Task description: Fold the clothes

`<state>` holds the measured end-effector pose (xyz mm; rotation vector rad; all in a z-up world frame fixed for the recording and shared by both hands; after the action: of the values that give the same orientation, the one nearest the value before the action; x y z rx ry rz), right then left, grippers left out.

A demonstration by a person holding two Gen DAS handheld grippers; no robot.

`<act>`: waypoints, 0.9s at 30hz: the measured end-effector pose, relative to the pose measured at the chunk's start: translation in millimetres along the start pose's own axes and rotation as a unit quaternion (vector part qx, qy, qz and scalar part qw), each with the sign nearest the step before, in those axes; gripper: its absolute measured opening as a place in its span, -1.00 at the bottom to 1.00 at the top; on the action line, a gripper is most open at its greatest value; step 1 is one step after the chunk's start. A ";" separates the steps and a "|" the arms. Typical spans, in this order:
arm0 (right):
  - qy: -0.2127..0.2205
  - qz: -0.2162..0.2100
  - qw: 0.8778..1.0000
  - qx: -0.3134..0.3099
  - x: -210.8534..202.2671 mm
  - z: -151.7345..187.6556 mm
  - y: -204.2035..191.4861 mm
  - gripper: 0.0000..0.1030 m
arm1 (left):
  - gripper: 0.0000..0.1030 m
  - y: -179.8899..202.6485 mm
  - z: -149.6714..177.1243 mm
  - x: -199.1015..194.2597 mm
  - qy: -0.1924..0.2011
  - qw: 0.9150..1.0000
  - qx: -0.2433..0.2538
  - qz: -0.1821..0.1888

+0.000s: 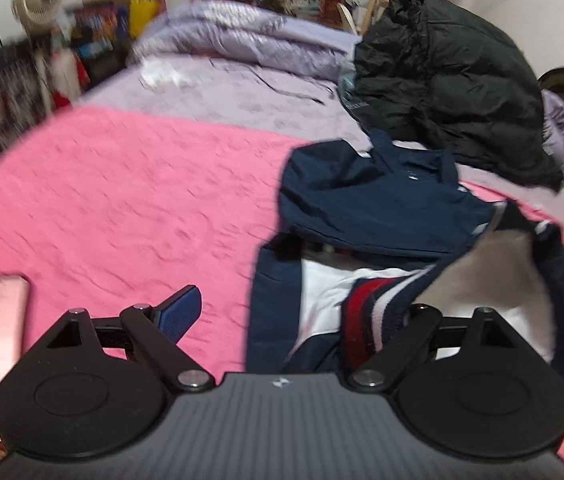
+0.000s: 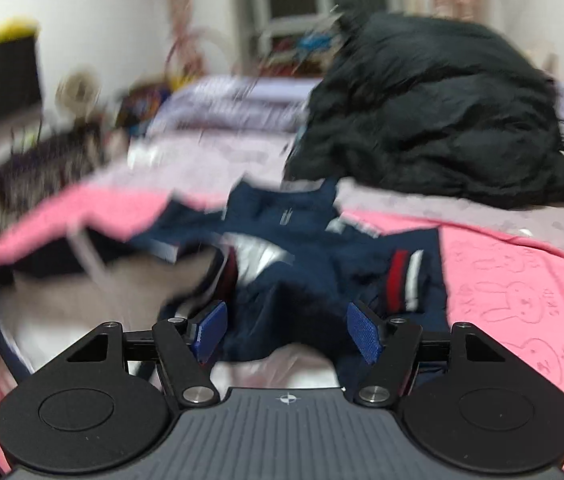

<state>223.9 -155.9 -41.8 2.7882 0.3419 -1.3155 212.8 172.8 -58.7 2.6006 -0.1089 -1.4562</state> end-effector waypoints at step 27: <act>-0.055 0.074 0.919 -0.382 80.2 -28.7 -62.5 0.32 | 0.76 -13.6 -13.1 53.9 -0.068 0.996 0.024 -0.054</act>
<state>281.7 -76.7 -81.4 2.0325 0.4947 -1.0018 252.0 180.0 -99.6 2.5787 -0.0191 -1.6880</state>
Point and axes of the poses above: each gripper's, at about its wrist camera, not at the fingertips, and x roughly the way its jaws point, y to its right, z to its underside, the point moved 9 cm from there along x, roughly the way its jaws point, and after that the axes turned 14 degrees about -y, right-handed, at the moved point
